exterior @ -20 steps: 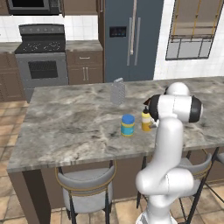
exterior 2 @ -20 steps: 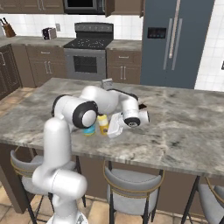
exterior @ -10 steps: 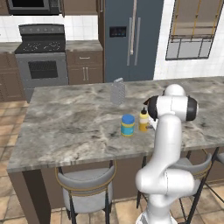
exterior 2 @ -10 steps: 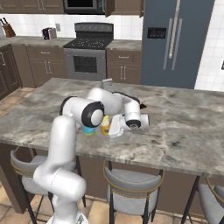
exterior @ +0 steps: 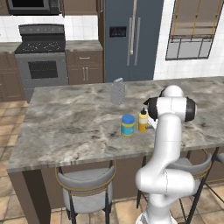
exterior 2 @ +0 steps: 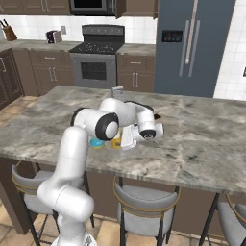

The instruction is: Move the mustard and mayonnaise from the cabinet to the dining counter.

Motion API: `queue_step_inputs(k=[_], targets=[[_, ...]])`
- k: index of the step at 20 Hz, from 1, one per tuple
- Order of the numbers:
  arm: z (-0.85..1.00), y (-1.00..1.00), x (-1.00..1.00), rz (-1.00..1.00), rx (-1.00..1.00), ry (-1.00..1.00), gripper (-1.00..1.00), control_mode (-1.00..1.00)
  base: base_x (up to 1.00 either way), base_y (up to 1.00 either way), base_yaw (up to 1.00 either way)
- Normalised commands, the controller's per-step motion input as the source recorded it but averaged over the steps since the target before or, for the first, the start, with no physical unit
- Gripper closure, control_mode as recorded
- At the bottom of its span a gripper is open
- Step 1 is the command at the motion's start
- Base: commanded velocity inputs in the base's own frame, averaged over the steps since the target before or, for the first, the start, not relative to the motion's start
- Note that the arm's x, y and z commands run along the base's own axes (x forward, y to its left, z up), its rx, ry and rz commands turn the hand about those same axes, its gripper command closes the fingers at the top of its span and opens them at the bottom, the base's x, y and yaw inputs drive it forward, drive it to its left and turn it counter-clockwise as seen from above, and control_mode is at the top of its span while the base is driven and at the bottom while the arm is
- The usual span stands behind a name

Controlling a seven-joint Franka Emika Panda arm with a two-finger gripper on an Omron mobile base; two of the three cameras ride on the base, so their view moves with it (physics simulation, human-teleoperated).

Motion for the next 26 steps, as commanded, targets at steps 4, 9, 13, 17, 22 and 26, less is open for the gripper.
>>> queue_step_inputs(k=[4,9,13,17,22,26], targets=[[-0.32,0.00,0.11,0.08,0.00,0.00,1.00,-1.00,0.00,0.00,0.00],[-0.29,0.02,0.01,0.04,0.00,0.00,1.00,-1.00,0.00,0.00,0.00],[-0.18,0.02,0.00,0.00,0.00,0.00,-1.00,-1.00,0.00,0.00,0.00],[-0.09,0.00,0.00,0.00,0.00,0.00,-1.00,-1.00,0.00,0.00,0.00],[-0.03,0.00,0.00,0.00,0.00,-0.01,-1.00,-1.00,0.00,0.00,0.00],[0.00,-0.02,-0.06,0.00,0.00,-0.04,-1.00,-1.00,0.00,0.00,0.00]])
